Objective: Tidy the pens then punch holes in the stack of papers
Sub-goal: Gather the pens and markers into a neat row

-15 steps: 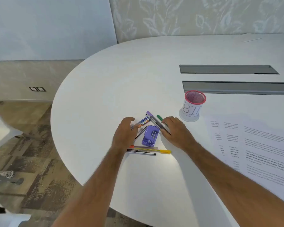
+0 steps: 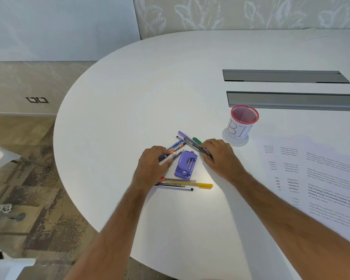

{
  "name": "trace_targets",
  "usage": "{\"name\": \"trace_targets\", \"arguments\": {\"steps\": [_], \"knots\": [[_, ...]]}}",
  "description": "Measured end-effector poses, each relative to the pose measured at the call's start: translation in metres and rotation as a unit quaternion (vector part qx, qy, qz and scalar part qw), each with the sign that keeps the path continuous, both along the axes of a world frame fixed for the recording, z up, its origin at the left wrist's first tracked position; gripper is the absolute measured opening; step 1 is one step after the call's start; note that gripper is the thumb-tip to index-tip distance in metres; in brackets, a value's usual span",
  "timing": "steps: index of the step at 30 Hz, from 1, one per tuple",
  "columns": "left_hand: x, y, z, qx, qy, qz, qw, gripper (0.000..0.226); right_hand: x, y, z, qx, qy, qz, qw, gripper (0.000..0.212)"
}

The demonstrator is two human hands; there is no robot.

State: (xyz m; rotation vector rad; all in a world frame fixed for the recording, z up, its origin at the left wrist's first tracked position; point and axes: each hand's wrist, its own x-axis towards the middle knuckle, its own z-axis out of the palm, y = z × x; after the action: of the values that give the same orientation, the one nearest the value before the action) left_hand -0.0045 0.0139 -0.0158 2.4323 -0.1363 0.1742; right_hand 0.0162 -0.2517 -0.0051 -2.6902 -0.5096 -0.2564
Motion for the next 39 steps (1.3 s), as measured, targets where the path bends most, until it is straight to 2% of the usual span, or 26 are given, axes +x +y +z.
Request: {"name": "trace_targets", "arguments": {"steps": [12,25,34,36,39], "knots": [[0.016,0.006,0.007,0.062,0.007,-0.007,0.998,0.031,0.044,0.006,0.002,0.017,0.019,0.003,1.000,0.022],[0.026,-0.003,0.009,0.118,-0.027,0.015,0.993,0.030,0.093,0.044,0.024,-0.070,0.083,0.055,0.993,0.030],[0.028,-0.003,0.005,0.119,-0.054,-0.002,0.991,0.024,0.107,0.075,0.022,-0.100,0.073,0.108,0.986,0.025],[0.027,-0.002,0.004,0.119,-0.063,-0.013,0.991,0.028,0.108,0.079,0.020,-0.128,0.070,0.121,0.982,0.028],[0.027,0.000,0.002,0.105,-0.064,-0.009,0.992,0.049,0.110,0.082,0.017,-0.145,0.072,0.142,0.977,0.032]]}}
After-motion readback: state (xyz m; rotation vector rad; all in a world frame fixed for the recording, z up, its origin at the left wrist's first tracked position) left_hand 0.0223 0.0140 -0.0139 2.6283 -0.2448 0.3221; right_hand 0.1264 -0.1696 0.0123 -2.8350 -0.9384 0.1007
